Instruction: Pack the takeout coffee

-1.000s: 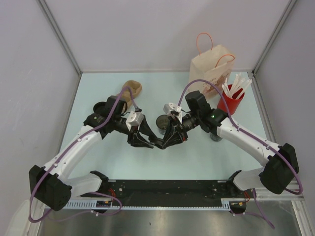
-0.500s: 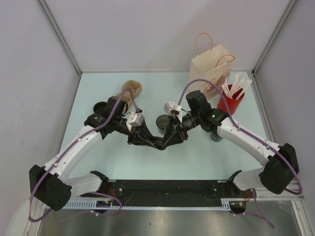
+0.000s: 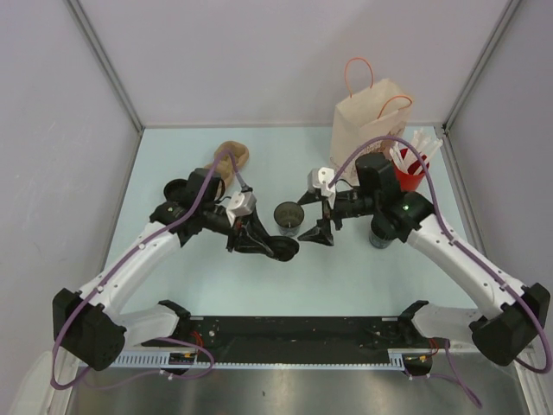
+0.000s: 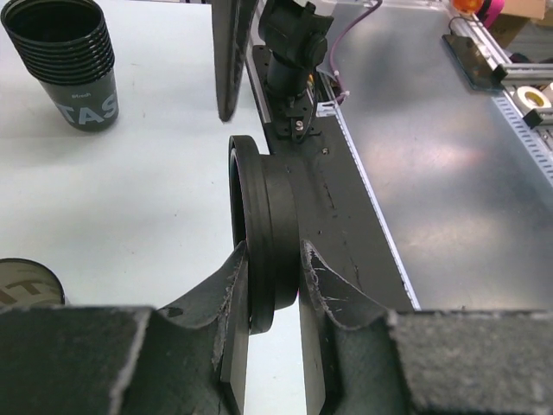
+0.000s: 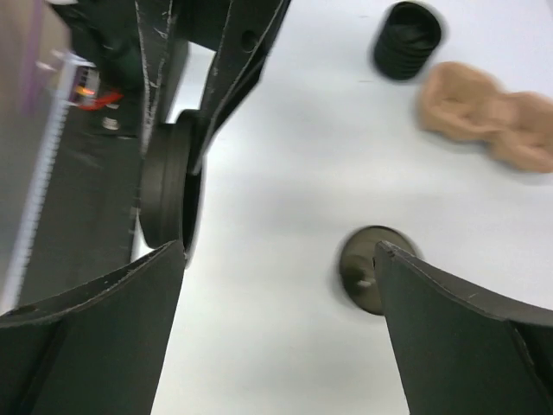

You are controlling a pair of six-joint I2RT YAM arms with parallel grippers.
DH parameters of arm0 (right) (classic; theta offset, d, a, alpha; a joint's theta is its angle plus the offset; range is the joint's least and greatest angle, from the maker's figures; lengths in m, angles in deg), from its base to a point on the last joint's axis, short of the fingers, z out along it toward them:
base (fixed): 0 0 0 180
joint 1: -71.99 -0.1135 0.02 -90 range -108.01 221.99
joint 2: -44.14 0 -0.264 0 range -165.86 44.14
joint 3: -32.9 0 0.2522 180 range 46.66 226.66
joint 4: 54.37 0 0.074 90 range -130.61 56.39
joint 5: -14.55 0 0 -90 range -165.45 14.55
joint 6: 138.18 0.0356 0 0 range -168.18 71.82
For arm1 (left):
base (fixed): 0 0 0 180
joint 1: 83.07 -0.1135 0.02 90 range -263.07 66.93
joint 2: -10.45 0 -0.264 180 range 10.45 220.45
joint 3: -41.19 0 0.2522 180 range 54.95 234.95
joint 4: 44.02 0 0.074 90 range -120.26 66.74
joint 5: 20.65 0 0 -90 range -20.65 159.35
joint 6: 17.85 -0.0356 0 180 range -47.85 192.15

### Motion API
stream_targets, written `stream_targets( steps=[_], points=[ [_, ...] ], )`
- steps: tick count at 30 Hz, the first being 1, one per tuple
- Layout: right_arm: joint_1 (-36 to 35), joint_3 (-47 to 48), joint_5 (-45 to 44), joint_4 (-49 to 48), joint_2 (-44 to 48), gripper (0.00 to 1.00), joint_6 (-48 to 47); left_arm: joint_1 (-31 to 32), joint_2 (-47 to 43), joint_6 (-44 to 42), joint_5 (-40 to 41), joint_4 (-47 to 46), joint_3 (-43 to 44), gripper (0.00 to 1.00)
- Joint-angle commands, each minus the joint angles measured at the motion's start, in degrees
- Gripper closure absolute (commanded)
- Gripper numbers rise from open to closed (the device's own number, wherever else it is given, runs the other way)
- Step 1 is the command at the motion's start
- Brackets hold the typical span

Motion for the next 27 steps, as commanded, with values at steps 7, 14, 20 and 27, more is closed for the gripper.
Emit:
stream_targets(
  steps=[7, 14, 20, 27],
  points=[
    [-11.26, 5.87, -27.68, 20.94, 4.87, 0.12, -27.80, -3.64, 7.14, 27.22, -5.18, -18.64, -0.47, 0.76],
    [-19.62, 6.05, -37.72, 22.70, 5.31, 0.23, -29.23, -3.82, 16.19, 29.87, -4.33, -11.61, 7.27, 0.80],
    [-24.54, 5.52, -38.43, 22.09, 3.21, 0.37, -28.44, -3.82, 19.45, 33.38, -3.70, -13.02, 7.80, 0.81],
    [-29.03, 3.25, -43.61, 18.05, 0.22, 0.42, -28.44, -3.82, 20.24, 35.41, -4.05, -15.47, 6.66, 0.85]
  ],
)
